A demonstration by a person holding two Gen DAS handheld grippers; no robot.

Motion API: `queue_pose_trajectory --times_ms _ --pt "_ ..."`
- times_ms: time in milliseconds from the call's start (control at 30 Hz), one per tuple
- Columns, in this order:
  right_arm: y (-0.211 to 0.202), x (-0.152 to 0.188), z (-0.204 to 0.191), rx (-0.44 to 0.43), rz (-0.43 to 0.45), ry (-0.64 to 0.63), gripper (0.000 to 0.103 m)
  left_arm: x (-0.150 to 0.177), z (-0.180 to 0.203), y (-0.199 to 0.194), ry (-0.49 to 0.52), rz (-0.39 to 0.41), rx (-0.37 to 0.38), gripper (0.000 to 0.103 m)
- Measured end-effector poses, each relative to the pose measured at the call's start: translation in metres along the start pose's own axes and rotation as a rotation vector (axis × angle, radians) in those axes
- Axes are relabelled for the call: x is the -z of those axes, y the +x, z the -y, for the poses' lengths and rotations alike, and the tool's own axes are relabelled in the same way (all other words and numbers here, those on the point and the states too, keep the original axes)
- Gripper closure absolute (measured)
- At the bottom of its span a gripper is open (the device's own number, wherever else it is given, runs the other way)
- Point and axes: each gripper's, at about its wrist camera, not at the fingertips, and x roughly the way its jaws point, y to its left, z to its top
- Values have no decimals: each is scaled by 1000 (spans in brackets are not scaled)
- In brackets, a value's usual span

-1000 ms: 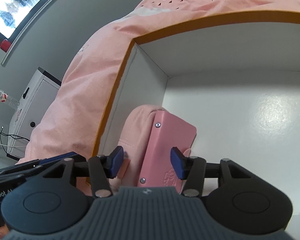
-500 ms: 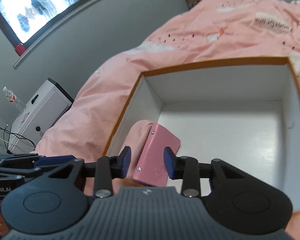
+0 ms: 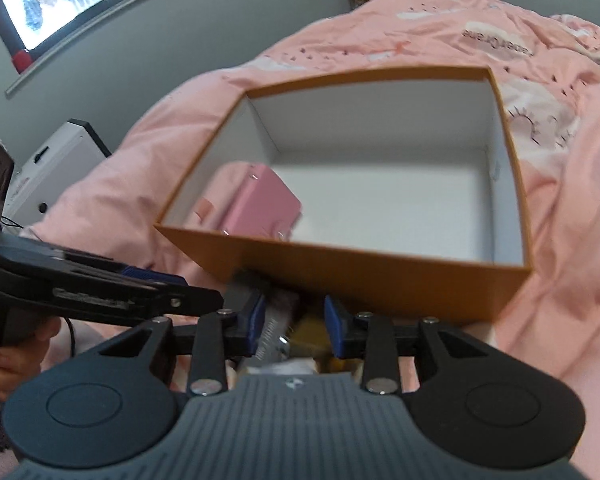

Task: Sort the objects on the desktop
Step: 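Grasp the dark grey case with the left tool while the right tool grasps the boxed item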

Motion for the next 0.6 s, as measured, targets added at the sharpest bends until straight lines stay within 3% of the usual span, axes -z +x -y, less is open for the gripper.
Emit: queue_pose_trajectory --times_ms 267,333,600 --pt "2 11 10 23 -16 4 67 -1 7 31 18 -58 -37 47" --pt "5 10 7 18 -22 -11 67 0 5 33 5 -66 -41 61" --pt "34 -3 -11 -19 -86 -68 67 6 -15 18 -56 -28 -35 64"
